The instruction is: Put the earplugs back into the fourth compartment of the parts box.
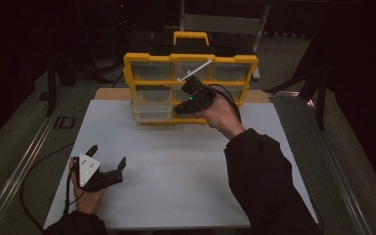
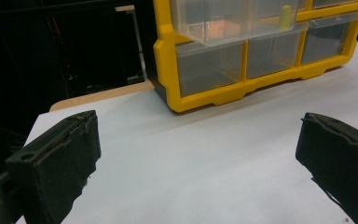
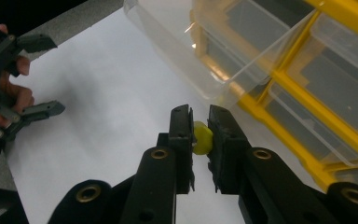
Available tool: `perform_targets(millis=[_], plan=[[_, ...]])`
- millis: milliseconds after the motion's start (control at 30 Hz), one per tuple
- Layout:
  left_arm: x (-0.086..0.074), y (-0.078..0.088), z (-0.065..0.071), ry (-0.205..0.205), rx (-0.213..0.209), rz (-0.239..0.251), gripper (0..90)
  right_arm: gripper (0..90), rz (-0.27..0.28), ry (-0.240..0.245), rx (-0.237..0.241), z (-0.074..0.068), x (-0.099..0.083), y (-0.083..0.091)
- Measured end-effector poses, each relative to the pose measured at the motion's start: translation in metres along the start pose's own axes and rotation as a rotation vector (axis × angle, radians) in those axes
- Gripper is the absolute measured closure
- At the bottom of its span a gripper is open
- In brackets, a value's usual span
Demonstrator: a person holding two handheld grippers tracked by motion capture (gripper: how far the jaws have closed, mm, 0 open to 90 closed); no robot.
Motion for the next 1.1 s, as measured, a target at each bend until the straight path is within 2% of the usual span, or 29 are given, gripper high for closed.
perform_targets(millis=[400,700,1100], plan=[[0.000,0.000,0.000,-0.002,0.000,-0.002,0.8,79.7,0.028,-0.008,-0.019,0.011,0.013,0.003],[0.000,0.000,-0.001,0.001,0.000,0.000,0.7,79.7,0.046,-0.041,-0.027,0.018,0.020,-0.003],[0.000,0.000,-0.001,0.000,-0.001,0.001,0.7,79.7,0.076,-0.043,-0.033,0.021,0.031,-0.007]])
Point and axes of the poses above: each handheld gripper's, and its own axes: y roughly backward along the jaws, x roughly out of its top, z roughly to its right, the point moved 8 cm from there along -y, roughly forward along the jaws, and after that the axes turned 9 degrees about x, right-handed, at the moved point
